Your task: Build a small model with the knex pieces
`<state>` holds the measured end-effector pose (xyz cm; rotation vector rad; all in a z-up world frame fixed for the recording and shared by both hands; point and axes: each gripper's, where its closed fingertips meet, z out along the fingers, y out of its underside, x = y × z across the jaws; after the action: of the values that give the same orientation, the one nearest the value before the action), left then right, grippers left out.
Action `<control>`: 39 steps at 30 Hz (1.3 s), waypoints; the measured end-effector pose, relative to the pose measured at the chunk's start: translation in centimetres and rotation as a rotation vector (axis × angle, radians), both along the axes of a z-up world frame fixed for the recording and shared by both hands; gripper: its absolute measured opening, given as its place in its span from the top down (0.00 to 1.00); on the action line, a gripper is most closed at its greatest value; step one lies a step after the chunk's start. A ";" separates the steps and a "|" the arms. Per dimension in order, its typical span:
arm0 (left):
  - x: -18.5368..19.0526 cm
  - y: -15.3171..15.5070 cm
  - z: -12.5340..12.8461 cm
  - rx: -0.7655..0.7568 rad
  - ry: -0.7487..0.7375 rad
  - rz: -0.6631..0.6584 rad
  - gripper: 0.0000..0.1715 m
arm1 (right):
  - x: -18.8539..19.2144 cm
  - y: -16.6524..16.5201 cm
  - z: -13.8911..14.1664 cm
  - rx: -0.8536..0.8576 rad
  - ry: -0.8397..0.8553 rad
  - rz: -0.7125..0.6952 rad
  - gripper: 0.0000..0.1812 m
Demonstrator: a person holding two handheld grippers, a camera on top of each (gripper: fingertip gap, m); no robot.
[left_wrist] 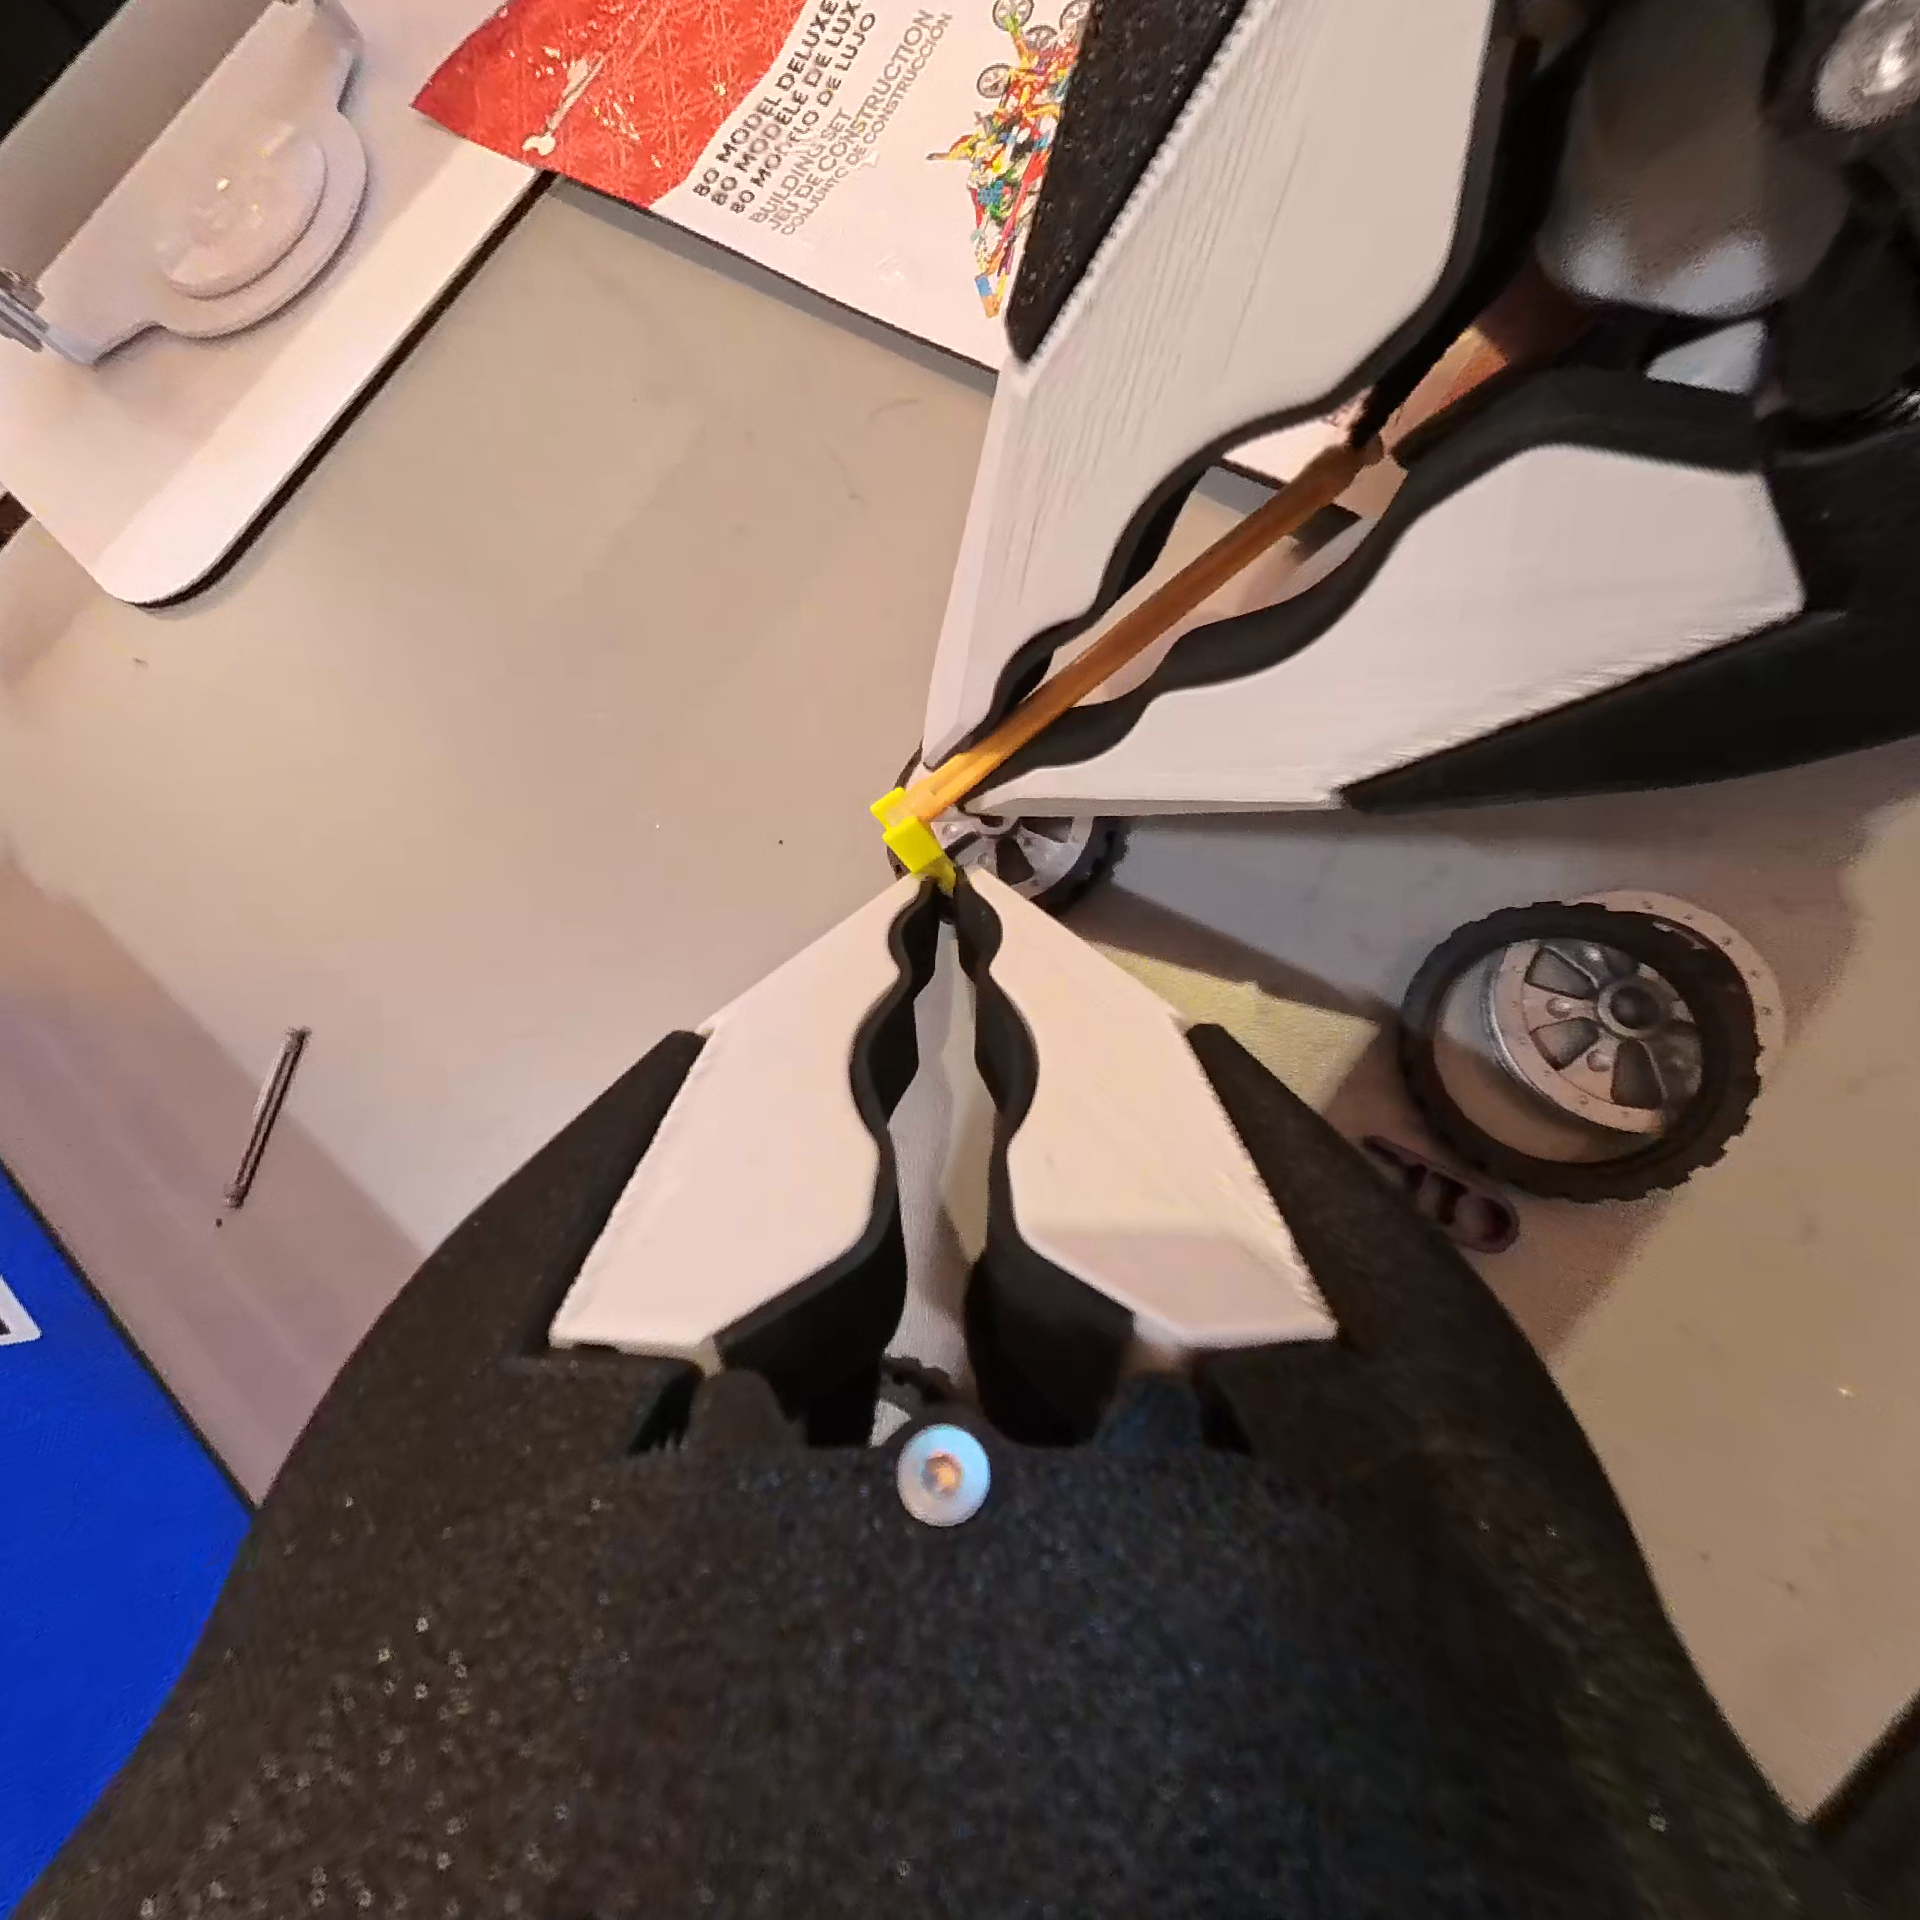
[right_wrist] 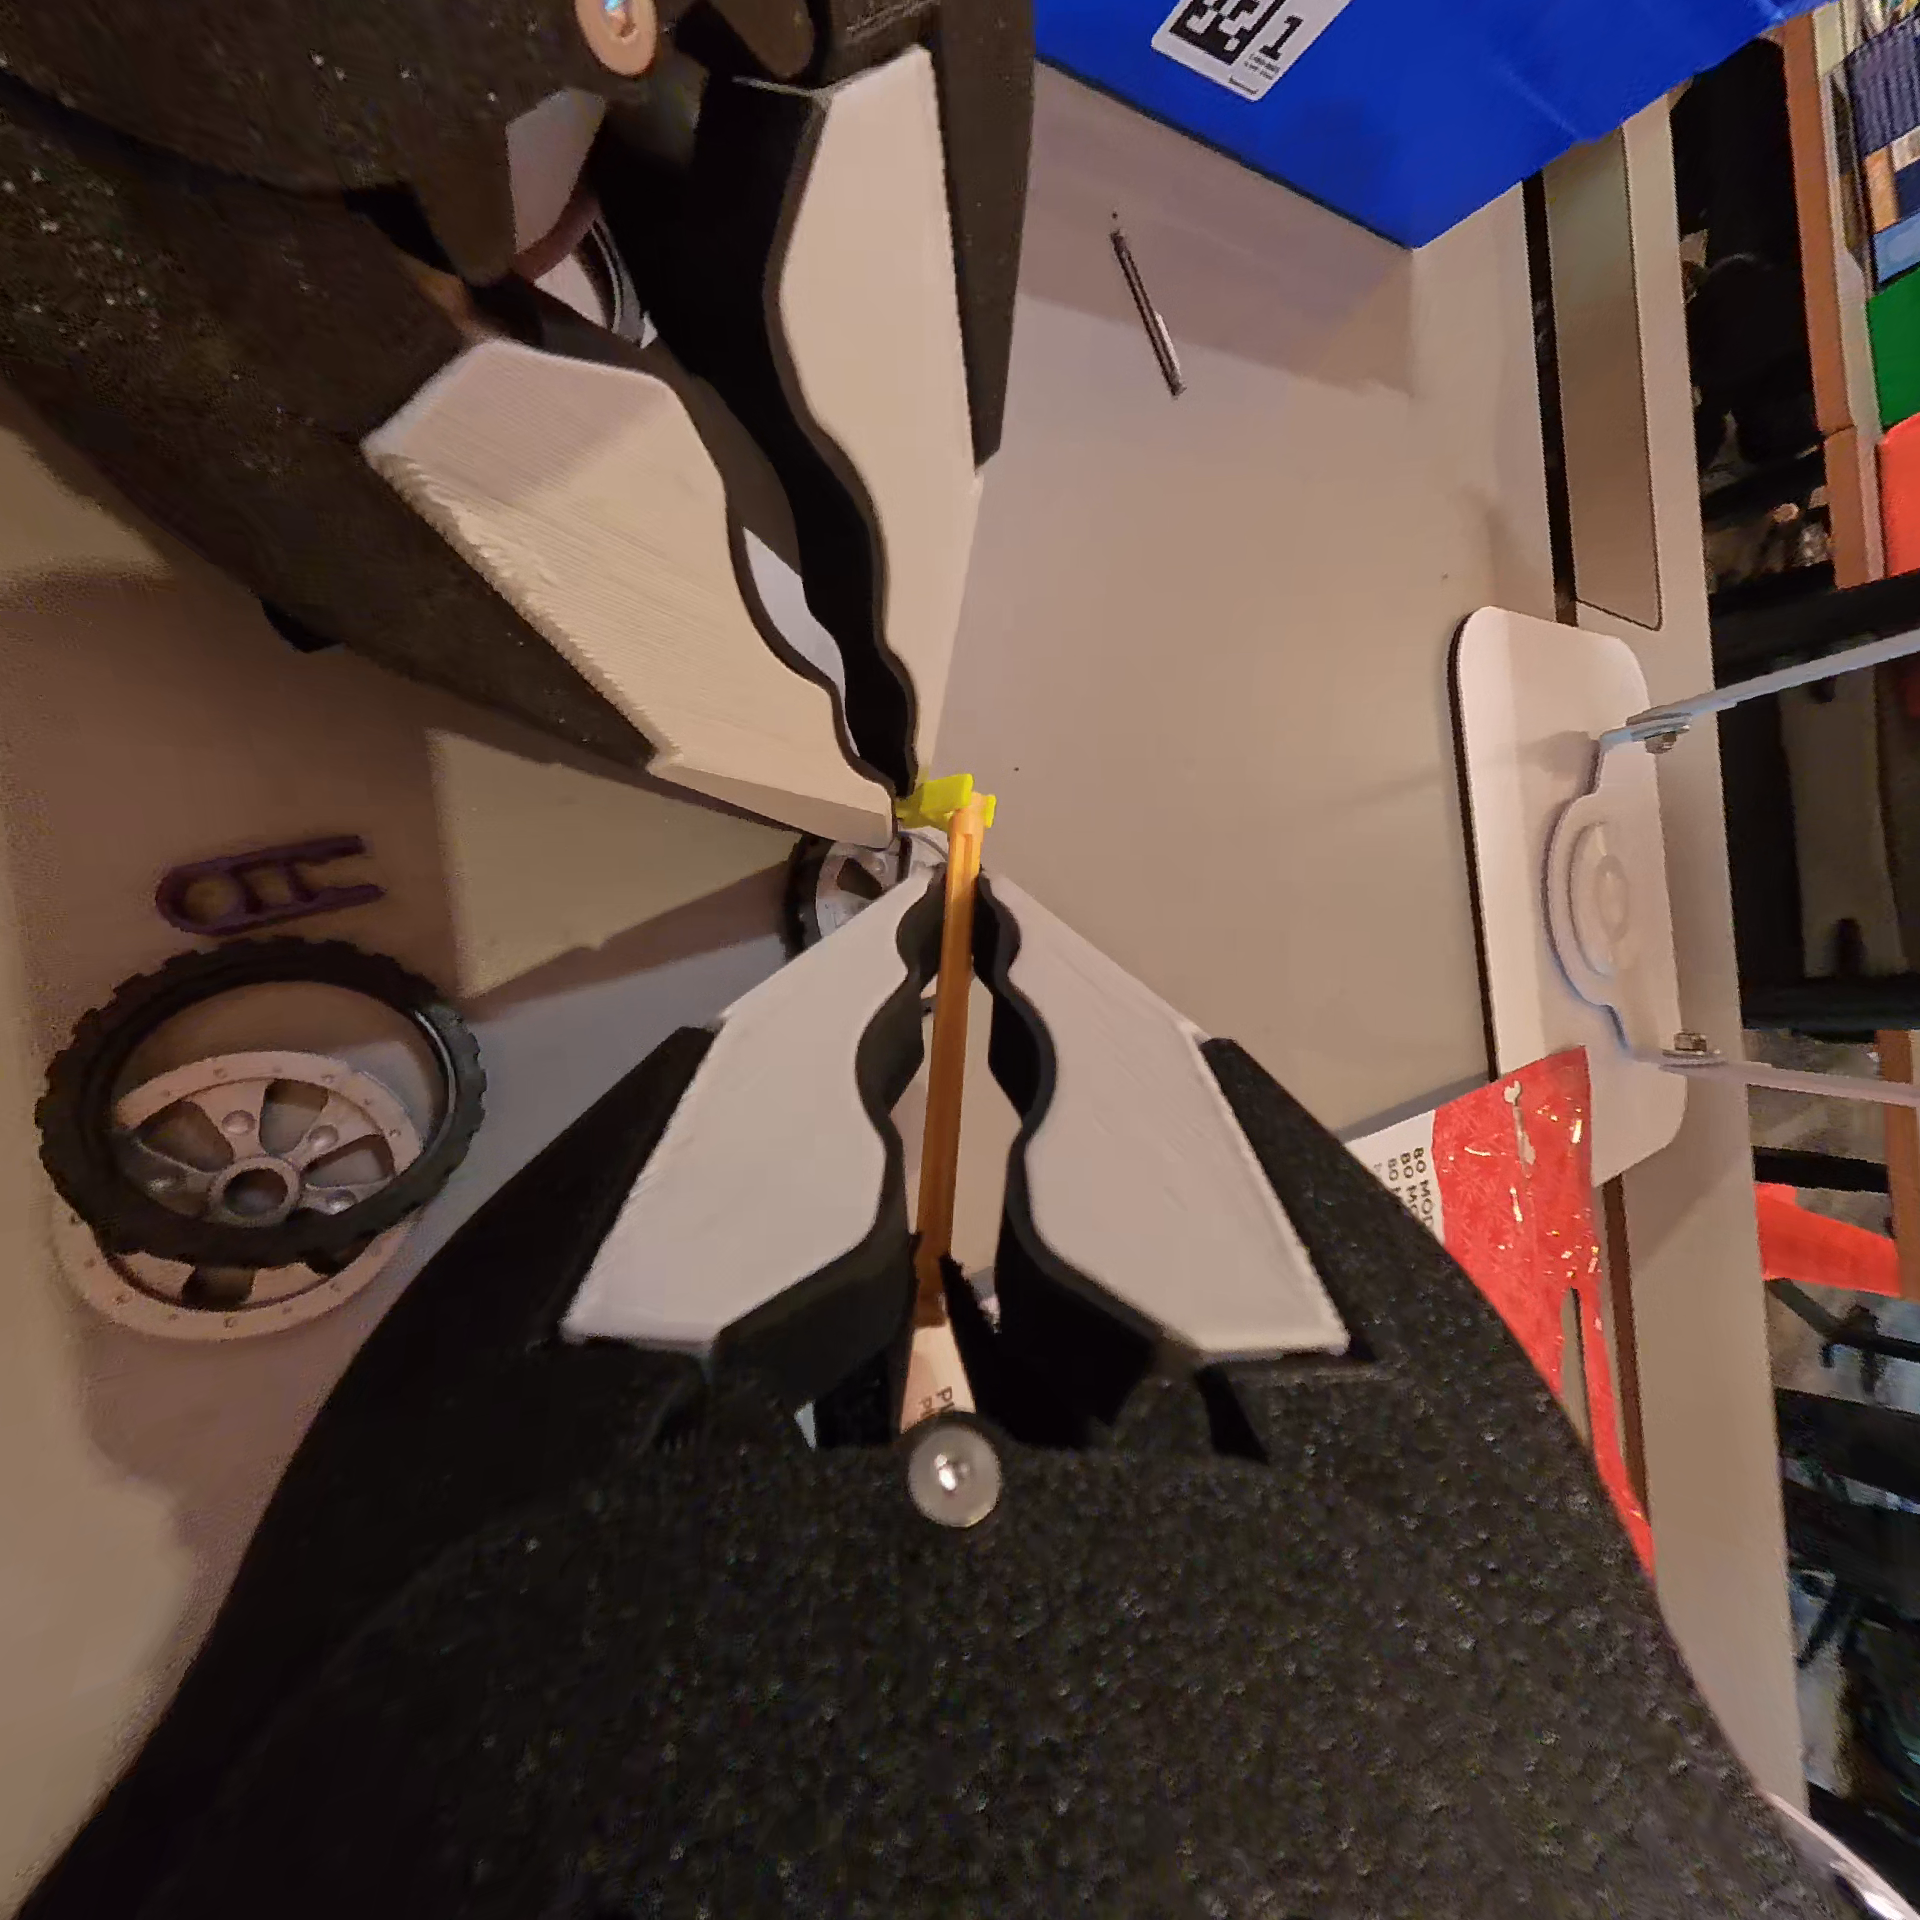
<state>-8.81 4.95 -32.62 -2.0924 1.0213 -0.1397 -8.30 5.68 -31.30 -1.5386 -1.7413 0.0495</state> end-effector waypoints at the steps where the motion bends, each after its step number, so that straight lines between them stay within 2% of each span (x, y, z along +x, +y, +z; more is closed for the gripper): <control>1: 0.0 0.0 0.0 -0.004 -0.005 0.000 1.00 | 0.0 0.0 0.0 0.008 -0.009 0.002 0.99; 12: 0.1 0.0 0.0 0.005 -0.005 -0.014 1.00 | 0.1 0.0 -0.3 0.083 -0.073 0.042 0.98; 19: 0.4 0.1 0.0 0.017 -0.004 -0.025 0.97 | 0.2 -0.1 0.3 -0.006 0.017 0.019 0.98; 30: 1.0 0.2 0.4 0.061 0.027 -0.067 1.00 | 1.3 -0.5 0.3 -0.062 0.008 0.028 0.98; 36: 1.5 0.3 0.9 0.111 0.053 -0.115 0.91 | 1.5 -0.9 0.2 -0.103 0.019 0.060 0.98; 39: 1.8 0.1 0.5 0.101 0.080 -0.155 0.94 | 1.5 -1.0 -0.2 -0.106 0.004 0.072 0.98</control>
<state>-7.02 5.06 -32.15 -1.9401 1.2137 -0.0807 -6.78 4.66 -31.46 -1.5493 -1.8165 0.1836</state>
